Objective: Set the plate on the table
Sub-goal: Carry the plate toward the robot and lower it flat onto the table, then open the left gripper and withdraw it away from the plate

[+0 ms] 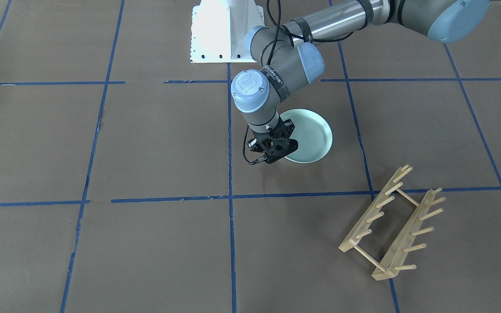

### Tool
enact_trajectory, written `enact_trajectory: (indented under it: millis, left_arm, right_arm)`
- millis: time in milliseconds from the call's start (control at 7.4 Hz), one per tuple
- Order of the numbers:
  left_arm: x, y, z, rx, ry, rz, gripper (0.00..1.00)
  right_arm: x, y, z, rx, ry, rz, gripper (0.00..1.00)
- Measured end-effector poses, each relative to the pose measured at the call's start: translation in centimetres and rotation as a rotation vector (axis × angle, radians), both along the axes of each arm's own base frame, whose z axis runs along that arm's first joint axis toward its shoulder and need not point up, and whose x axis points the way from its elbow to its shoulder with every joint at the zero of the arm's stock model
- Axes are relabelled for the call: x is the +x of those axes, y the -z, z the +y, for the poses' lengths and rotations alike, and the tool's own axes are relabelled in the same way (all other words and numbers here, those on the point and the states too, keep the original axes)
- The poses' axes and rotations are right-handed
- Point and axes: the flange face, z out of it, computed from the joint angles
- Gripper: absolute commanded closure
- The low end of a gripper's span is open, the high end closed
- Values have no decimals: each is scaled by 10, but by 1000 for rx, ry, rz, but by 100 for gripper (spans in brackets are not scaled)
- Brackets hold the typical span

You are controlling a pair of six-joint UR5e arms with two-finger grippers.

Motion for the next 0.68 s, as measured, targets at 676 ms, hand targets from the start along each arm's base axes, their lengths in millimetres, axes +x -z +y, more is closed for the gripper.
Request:
enact_trajectory:
  millis: [676]
  left_arm:
    - [-281, -21, -94, 336, -211, 147, 0]
  right_arm:
    - [0, 0, 0, 0, 0, 0, 0]
